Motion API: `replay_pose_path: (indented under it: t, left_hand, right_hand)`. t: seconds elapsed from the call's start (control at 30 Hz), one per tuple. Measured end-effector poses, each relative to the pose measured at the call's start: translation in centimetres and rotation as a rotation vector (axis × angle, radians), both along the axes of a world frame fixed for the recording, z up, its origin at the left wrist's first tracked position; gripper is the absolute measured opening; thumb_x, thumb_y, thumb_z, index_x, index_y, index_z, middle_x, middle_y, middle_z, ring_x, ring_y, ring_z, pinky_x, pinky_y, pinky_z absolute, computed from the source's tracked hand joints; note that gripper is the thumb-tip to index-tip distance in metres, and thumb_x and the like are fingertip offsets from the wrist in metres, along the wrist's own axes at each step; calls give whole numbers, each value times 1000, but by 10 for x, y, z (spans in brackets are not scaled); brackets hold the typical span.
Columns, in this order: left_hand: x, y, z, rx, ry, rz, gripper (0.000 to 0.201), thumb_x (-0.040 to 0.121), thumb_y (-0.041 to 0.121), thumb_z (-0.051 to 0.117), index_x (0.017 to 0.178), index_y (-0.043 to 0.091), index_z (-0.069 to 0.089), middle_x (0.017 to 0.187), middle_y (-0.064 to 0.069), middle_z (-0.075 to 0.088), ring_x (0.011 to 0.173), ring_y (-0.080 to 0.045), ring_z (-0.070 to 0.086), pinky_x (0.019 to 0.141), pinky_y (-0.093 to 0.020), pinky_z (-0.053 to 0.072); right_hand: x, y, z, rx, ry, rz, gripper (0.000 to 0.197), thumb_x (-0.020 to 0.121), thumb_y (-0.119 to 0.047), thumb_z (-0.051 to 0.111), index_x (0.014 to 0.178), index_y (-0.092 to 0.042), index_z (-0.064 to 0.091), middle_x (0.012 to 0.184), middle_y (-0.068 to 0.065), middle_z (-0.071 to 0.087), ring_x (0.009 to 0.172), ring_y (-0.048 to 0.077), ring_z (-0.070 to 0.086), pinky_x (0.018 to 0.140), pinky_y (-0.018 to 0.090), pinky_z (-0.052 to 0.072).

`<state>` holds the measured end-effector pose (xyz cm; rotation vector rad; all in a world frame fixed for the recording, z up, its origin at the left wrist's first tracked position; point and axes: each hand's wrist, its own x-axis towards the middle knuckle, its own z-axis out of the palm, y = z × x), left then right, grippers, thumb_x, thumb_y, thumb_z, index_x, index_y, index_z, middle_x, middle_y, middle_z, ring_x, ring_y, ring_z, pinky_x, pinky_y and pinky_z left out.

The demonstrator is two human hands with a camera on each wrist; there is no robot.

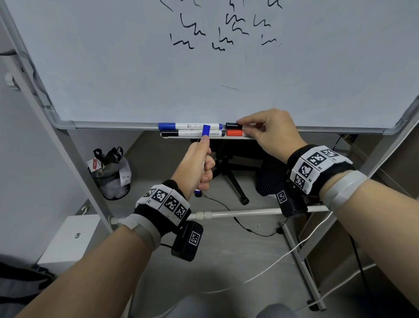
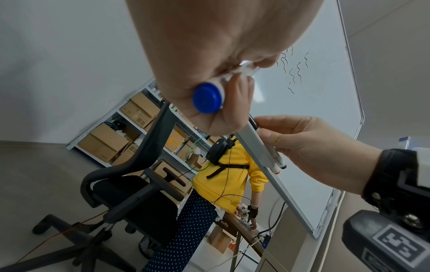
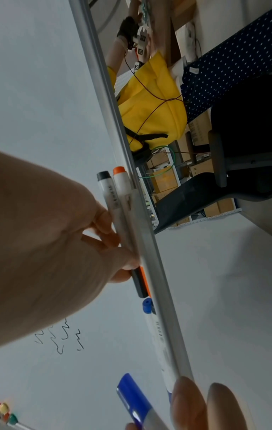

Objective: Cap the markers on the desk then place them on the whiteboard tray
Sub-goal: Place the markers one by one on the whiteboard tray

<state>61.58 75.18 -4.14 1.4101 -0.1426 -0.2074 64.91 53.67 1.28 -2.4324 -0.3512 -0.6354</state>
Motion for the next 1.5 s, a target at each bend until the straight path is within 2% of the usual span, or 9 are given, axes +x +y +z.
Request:
replay_pose_path:
  t: [0.2, 0.33, 0.53, 0.67, 0.9, 1.07, 1.23, 1.37, 1.5]
  left_hand:
    - [0, 1, -4, -2, -20, -24, 32, 101, 52, 41, 98, 20, 41, 70, 0, 45, 46, -13, 31, 44, -20, 25]
    - [1, 1, -5, -11, -29, -33, 35, 92, 56, 44, 97, 21, 42, 70, 0, 45, 45, -14, 31, 43, -20, 25]
    - [-1, 0, -4, -1, -53, -30, 30, 97, 50, 42, 99, 19, 42, 71, 0, 46, 47, -14, 32, 44, -22, 25]
    - [-3, -2, -4, 3, -102, -7, 16, 108, 29, 37, 109, 15, 45, 76, -3, 50, 52, -13, 40, 46, -26, 33]
    - [-9, -10, 0, 111, -299, -6, 16, 107, 44, 35, 116, 39, 48, 81, -8, 56, 57, -19, 53, 53, -33, 50]
    - [-13, -22, 4, 87, -250, -76, 26, 110, 37, 34, 111, 19, 53, 75, -2, 55, 58, -14, 45, 52, -29, 39]
    - [-17, -27, 12, 120, -331, -160, 32, 107, 36, 41, 107, 20, 69, 81, -2, 61, 69, -15, 58, 60, -30, 50]
    - [-14, -28, 13, 156, -249, -115, 32, 109, 32, 40, 121, 21, 68, 103, -3, 69, 89, -15, 69, 79, -34, 59]
    - [-7, -22, 7, 188, -191, -33, 34, 109, 27, 41, 124, 18, 70, 109, -3, 69, 88, -13, 68, 77, -28, 57]
  right_hand:
    - [2, 3, 2, -13, -12, 1, 22, 91, -16, 74, 112, -23, 80, 108, -6, 78, 100, 9, 69, 85, 2, 38]
    - [2, 1, 0, -35, -26, 17, 20, 90, -16, 75, 108, -23, 81, 106, -6, 78, 91, 8, 66, 78, -1, 37]
    - [-1, 0, -6, -16, -31, -7, 17, 88, -24, 77, 104, -28, 81, 98, -7, 76, 86, 11, 64, 83, 23, 49]
    - [-5, -1, -4, 45, -40, 1, 18, 88, -24, 77, 105, -28, 81, 93, -7, 74, 81, 9, 63, 74, 8, 44]
    - [-26, 5, 10, 323, 55, 152, 19, 94, -35, 71, 104, -22, 80, 95, -8, 79, 86, 4, 71, 82, 19, 53]
    - [-44, 8, 25, 354, 195, 345, 22, 92, -26, 75, 111, -15, 79, 105, -1, 80, 98, 10, 73, 93, 25, 56]
    - [-47, 4, 31, 382, 249, 398, 24, 91, -17, 76, 113, -8, 75, 108, 8, 79, 100, 12, 74, 91, 17, 54]
    - [-41, -1, 32, 473, 206, 434, 27, 102, -13, 60, 128, -7, 65, 107, 9, 76, 98, 15, 71, 95, 34, 57]
    - [-30, -9, 35, 411, 35, 277, 37, 102, -24, 59, 139, -22, 63, 98, 1, 71, 82, 10, 64, 93, 40, 56]
